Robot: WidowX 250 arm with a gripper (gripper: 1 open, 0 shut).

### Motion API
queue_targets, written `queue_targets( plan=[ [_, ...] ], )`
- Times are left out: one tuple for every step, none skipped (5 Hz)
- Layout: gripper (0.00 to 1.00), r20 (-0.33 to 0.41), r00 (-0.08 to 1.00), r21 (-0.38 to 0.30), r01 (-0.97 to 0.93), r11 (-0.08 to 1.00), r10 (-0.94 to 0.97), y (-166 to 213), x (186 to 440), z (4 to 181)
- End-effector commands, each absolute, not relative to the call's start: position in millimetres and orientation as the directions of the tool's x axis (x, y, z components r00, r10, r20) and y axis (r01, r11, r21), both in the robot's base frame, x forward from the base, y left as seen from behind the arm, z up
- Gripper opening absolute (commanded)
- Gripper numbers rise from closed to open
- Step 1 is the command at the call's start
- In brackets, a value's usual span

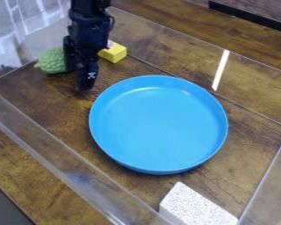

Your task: Put the green object in the blue tray

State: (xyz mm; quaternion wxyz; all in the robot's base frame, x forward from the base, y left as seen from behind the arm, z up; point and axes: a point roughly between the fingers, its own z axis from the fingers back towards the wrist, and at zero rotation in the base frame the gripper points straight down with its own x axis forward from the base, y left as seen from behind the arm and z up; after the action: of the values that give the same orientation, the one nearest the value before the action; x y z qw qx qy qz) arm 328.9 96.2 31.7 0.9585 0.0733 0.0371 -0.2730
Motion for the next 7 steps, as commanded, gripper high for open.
queue_targets(
  plan=[
    [1.0,-0.054,0.865,0.172,0.501,0.848,-0.5,106.2,337.2,57.2],
    [1.0,-0.052,0.866,0.179,0.498,0.848,-0.498,108.7,337.9,60.6],
    [1.0,-0.049,0.867,0.187,0.496,0.848,-0.496,111.1,338.4,64.1],
    [1.0,-0.047,0.868,0.196,0.493,0.848,-0.494,113.4,338.7,67.9],
    [1.0,-0.044,0.869,0.206,0.491,0.846,-0.493,116.2,339.2,72.5],
    [1.0,-0.039,0.866,0.218,0.494,0.841,-0.499,117.9,341.0,72.9],
    [1.0,-0.034,0.863,0.232,0.497,0.836,-0.503,120.1,342.5,75.2]
  ],
)
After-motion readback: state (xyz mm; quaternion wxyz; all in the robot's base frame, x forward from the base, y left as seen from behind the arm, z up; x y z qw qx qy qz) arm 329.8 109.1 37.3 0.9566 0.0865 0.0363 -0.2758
